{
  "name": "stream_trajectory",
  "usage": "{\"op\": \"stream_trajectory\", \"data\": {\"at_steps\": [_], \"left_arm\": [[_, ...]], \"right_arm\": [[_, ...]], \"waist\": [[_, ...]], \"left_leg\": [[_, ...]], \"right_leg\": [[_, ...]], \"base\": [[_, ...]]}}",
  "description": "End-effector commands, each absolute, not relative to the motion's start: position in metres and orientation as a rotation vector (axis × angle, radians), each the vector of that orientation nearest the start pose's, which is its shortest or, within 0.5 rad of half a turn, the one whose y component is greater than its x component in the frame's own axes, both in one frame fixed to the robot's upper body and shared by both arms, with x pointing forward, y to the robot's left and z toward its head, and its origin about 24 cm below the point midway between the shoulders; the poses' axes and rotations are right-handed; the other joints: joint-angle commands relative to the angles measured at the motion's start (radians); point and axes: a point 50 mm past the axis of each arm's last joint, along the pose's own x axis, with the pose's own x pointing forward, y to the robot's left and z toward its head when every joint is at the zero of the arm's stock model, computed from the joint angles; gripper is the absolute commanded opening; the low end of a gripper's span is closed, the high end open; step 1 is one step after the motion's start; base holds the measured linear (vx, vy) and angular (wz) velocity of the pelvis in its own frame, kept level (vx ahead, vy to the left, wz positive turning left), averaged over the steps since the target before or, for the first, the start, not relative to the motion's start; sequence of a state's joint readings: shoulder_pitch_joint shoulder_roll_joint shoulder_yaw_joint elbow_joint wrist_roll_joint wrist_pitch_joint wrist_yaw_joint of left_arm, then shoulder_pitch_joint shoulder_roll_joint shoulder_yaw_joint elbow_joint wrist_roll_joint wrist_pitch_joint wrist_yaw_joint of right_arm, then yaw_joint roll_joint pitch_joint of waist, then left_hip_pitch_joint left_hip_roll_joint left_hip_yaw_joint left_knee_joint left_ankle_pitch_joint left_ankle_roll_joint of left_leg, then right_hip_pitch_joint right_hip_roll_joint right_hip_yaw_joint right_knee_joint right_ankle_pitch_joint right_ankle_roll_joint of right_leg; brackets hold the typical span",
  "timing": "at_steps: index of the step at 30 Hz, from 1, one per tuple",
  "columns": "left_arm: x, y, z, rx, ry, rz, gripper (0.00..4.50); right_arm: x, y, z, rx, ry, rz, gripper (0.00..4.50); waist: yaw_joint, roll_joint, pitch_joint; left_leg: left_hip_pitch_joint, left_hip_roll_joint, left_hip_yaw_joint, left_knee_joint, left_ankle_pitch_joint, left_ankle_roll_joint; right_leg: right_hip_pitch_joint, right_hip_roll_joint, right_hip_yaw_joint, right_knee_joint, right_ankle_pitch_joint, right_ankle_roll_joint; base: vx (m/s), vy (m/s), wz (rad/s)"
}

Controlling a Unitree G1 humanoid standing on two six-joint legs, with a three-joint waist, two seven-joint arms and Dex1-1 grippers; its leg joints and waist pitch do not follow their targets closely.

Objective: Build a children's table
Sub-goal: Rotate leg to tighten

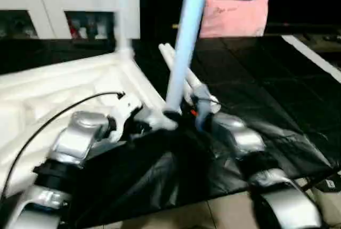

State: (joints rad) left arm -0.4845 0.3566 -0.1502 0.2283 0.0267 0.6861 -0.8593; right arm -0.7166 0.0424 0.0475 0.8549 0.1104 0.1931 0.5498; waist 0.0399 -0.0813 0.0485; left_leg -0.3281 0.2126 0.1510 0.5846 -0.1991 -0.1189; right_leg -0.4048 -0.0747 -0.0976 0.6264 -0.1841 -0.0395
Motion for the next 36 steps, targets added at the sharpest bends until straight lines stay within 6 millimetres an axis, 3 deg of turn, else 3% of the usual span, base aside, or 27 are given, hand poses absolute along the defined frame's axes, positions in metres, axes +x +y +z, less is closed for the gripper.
{"op": "stream_trajectory", "data": {"at_steps": [1,3,5,7,8,10,11,15,16,18,21,24,25,26,29,36], "left_arm": [[0.317,0.116,0.084,0.231,0.471,-0.91,0.0],[0.318,0.117,0.084,0.239,0.471,-0.904,0.0],[0.319,0.121,0.084,0.265,0.476,-0.894,0.0],[0.32,0.125,0.084,0.281,0.482,-0.887,0.0],[0.32,0.128,0.084,0.292,0.487,-0.883,0.0],[0.321,0.133,0.083,0.317,0.494,-0.89,0.0],[0.32,0.134,0.082,0.324,0.496,-0.893,0.0],[0.317,0.141,0.082,0.353,0.495,-0.94,0.0],[0.317,0.143,0.081,0.355,0.496,-0.951,0.0],[0.314,0.146,0.08,0.362,0.505,-0.978,0.0],[0.309,0.156,0.078,0.387,0.534,-1.042,0.0],[0.306,0.165,0.078,0.432,0.544,-1.11,0.0],[0.305,0.17,0.079,0.454,0.551,-1.148,0.0],[0.304,0.173,0.079,0.467,0.553,-1.17,0.0],[0.295,0.177,0.083,0.484,0.532,-1.327,0.0],[0.289,0.179,0.084,0.542,0.56,-1.445,0.0]], "right_arm": [[0.32,0.001,0.025,0.047,0.467,0.97,2.65],[0.321,0.001,0.026,0.059,0.456,0.976,3.21],[0.323,-0.005,0.029,0.066,0.426,0.979,3.34],[0.325,-0.01,0.029,0.042,0.412,0.972,3.41],[0.327,-0.015,0.029,0.017,0.4,0.963,3.75],[0.33,-0.023,0.029,0.006,0.373,0.954,3.79],[0.331,-0.026,0.03,0.006,0.364,0.953,3.79],[0.333,-0.04,0.036,0.029,0.31,0.99,4.22],[0.334,-0.043,0.037,0.031,0.3,0.997,4.22],[0.333,-0.051,0.04,0.018,0.273,1.039,4.25],[0.33,-0.068,0.046,-0.022,0.222,1.139,4.37],[0.328,-0.084,0.051,-0.047,0.21,1.208,4.37],[0.328,-0.093,0.053,-0.097,0.214,1.241,4.37],[0.328,-0.097,0.053,-0.122,0.219,1.262,4.37],[0.321,-0.104,0.058,-0.186,0.21,1.397,4.37],[0.315,-0.105,0.058,-0.237,0.229,1.526,4.37]], "waist": [[0.007,0.02,-0.056],[0.006,0.02,-0.057],[0.007,0.02,-0.058],[0.007,0.021,-0.056],[0.007,0.021,-0.056],[0.007,0.021,-0.054],[0.007,0.03,-0.054],[0.008,0.028,-0.057],[0.009,0.034,-0.057],[0.011,0.03,-0.06],[0.022,0.028,-0.06],[0.027,0.029,-0.058],[0.025,0.017,-0.058],[0.028,0.024,-0.056],[0.033,0.023,-0.055],[0.051,0.022,-0.054]], "left_leg": [[-0.017,0.016,0.003,-0.072,-0.184,0.0],[-0.018,0.017,0.004,-0.071,-0.168,0.011],[-0.019,0.016,0.007,-0.07,-0.143,0.02],[-0.02,0.015,0.008,-0.07,-0.149,0.023],[-0.019,0.015,0.008,-0.071,-0.158,0.021],[-0.018,0.016,0.007,-0.072,-0.176,0.018],[-0.018,0.015,0.005,-0.073,-0.189,0.016],[-0.018,0.017,0.006,-0.072,-0.174,0.022],[-0.018,0.017,0.006,-0.072,-0.166,0.027],[-0.02,0.018,0.008,-0.069,-0.137,0.039],[-0.017,0.018,0.01,-0.067,-0.12,0.058],[-0.016,0.019,0.009,-0.069,-0.128,0.059],[-0.017,0.019,0.011,-0.069,-0.13,0.061],[-0.016,0.019,0.01,-0.07,-0.142,0.057],[-0.015,0.02,0.01,-0.07,-0.154,0.048],[-0.01,0.024,0.012,-0.072,-0.145,0.043]], "right_leg": [[0.052,-0.065,0.056,-0.088,-0.332,-0.127],[0.054,-0.064,0.057,-0.082,-0.267,-0.148],[0.056,-0.064,0.059,-0.077,-0.209,-0.168],[0.057,-0.066,0.06,-0.079,-0.223,-0.168],[0.057,-0.067,0.059,-0.081,-0.24,-0.165],[0.056,-0.067,0.058,-0.085,-0.272,-0.155],[0.055,-0.067,0.059,-0.085,-0.286,-0.152],[0.057,-0.066,0.06,-0.081,-0.232,-0.166],[0.059,-0.066,0.06,-0.079,-0.203,-0.178],[0.063,-0.065,0.06,-0.073,-0.14,-0.198],[0.063,-0.065,0.06,-0.069,-0.117,-0.211],[0.062,-0.065,0.059,-0.071,-0.135,-0.212],[0.062,-0.064,0.06,-0.073,-0.143,-0.21],[0.061,-0.066,0.059,-0.074,-0.175,-0.206],[0.06,-0.069,0.061,-0.078,-0.208,-0.195],[0.057,-0.068,0.061,-0.071,-0.179,-0.207]], "base": [[0.0,0.0,0.0],[0.0,0.0,0.0],[0.0,0.0,0.0],[0.0,0.0,0.0],[0.0,0.0,0.0],[0.0,0.0,0.0],[0.0,0.0,0.0],[0.0,0.0,0.0],[0.0,0.0,0.0],[0.0,0.0,0.0],[0.0,0.0,0.0],[0.0,0.0,0.0],[0.0,0.0,0.0],[0.0,0.0,0.0],[0.0,0.0,0.0],[0.0,0.0,0.0]]}}
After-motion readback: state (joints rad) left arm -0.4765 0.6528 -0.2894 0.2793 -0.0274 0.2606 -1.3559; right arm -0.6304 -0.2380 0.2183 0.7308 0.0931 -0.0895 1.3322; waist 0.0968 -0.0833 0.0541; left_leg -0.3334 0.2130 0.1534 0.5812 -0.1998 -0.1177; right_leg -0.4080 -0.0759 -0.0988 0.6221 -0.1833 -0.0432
